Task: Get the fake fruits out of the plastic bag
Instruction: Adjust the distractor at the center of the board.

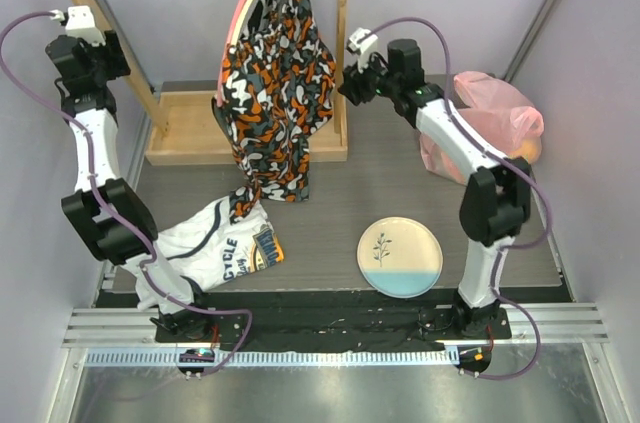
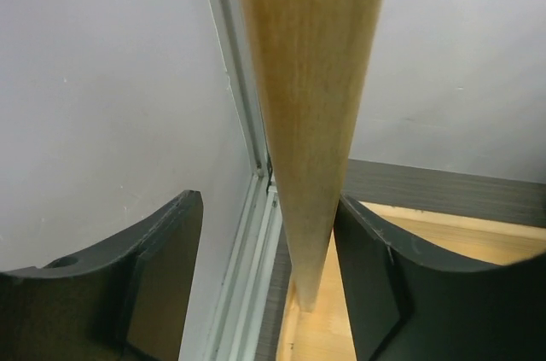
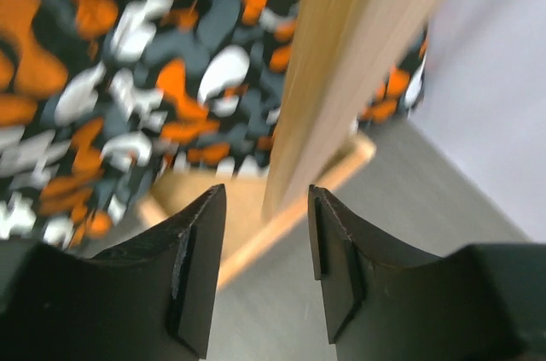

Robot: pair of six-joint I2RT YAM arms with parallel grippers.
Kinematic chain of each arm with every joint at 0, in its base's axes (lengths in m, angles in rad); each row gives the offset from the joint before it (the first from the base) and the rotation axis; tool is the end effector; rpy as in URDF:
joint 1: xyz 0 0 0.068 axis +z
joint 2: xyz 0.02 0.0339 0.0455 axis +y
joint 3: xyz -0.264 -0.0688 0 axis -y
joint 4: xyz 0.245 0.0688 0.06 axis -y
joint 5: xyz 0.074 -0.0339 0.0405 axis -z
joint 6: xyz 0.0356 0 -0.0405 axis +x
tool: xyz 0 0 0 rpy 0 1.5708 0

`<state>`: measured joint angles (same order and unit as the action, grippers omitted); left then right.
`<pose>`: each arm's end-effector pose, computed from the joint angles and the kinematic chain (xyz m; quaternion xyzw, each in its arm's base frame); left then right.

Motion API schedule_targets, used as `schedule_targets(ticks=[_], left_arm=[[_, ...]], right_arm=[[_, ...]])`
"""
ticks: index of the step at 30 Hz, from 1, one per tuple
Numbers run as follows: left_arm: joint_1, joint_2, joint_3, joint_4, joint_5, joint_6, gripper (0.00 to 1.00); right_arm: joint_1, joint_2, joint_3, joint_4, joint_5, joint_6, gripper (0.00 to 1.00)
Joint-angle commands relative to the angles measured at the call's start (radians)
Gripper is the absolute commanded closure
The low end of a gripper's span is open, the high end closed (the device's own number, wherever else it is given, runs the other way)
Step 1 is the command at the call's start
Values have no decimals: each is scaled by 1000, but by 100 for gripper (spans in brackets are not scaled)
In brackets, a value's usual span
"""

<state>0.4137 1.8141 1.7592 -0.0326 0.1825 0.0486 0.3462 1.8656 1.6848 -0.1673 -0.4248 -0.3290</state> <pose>0.4056 0.1710 0.4067 -0.0728 0.7333 0.0887 0.6702 0.4170 0.1660 0.3448 -0.3793 0.7152 0.1774 0.5596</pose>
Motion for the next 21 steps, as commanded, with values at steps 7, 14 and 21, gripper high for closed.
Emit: schedule_targets(ticks=[7,14,21], left_arm=[[34,-40,82,-9,-39,62,8],[30,-514,-344,-38,185,-44,0],[-4,-944,-652,-154,325,-89,0]], right_arm=[[30,359,489,117,101,130,48],[10,-107,42,26,83,-31,31],[-56,-443,-215,-21,383,-59,16]])
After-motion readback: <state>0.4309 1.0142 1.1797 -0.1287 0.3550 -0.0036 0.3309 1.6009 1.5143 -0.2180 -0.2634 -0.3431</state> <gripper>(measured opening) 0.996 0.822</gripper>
